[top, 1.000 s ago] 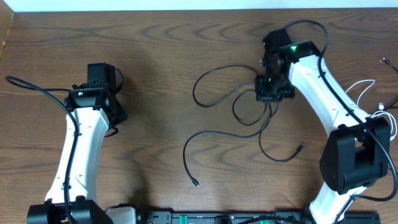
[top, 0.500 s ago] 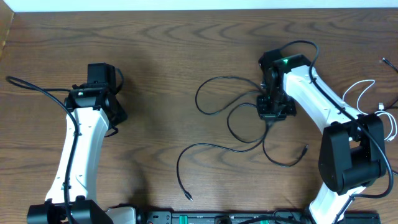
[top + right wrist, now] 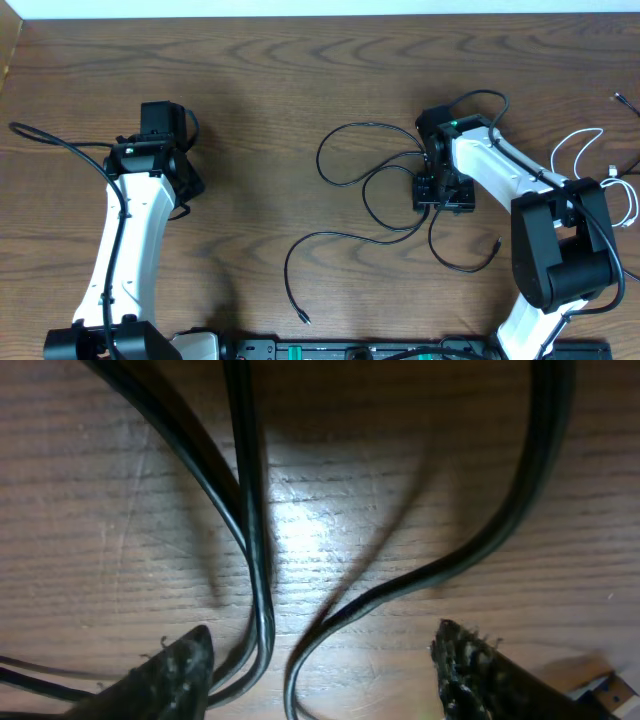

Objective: Untangle cables

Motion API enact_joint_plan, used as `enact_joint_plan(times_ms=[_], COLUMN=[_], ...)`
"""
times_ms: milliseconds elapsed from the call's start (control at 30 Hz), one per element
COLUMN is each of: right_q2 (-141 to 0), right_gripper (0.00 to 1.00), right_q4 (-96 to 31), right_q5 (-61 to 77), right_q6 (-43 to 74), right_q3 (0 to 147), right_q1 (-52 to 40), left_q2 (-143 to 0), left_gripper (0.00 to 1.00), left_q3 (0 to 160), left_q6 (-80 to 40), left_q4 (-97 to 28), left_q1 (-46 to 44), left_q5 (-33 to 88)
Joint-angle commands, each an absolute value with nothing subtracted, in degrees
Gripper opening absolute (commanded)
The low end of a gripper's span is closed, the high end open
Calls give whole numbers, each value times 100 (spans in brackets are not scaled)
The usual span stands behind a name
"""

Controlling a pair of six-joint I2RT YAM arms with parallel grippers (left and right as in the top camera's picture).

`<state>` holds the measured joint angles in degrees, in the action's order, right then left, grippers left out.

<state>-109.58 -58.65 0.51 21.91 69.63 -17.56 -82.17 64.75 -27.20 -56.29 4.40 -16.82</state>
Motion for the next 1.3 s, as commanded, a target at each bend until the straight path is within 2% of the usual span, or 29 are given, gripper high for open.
enact_joint_plan(times_ms=[0,133,400,500,633,933,1000,1067,1167,1267], right_q2=[-10991,-10991,-10991,-10991,-10991,-10991,-10991,-10991,-10991,-10991], right_gripper=[75,77,73,61,37,27,19,7,1,1], right_q4=[-5841,-5450,-4563,-4372,-4130,-3590,-3562,-3603,-3730,-3809], right_q5=[158,303,318,340,338,336,338,340,340,336], right_q6=[2281,2486,2742,2742,2740,2738,2740,2740,2740,2740], right_q3=[6899,6707,6101,6014,6016,6016,6016,6014,6014,6014], right_q1=[-1791,-1852,-1887,-1896,-1896,-1896,-1896,-1911,-1964,-2021], left_q2=[-8193,-8193,-8193,-8193,-8193,-8193,-8193,-8193,-8193,-8193], left_gripper=[58,58,58,58,58,58,58,58,58,58], left_q3=[6396,6396,6396,6396,6396,6396,6396,6396,6396,6396], left_q6=[-2777,-2777,-2777,-2777,-2777,-2777,-2777,-2777,-2777,-2777], left_q4=[-5627,-5627,-5627,-5627,-5629,-5629,-5629,-5629,-5627,-5625], left_q1=[449,449,449,449,449,449,449,449,449,449], left_q5=[-1719,-1719,-1717,-1715,-1706,-1697,-1699,-1699,-1699,-1699])
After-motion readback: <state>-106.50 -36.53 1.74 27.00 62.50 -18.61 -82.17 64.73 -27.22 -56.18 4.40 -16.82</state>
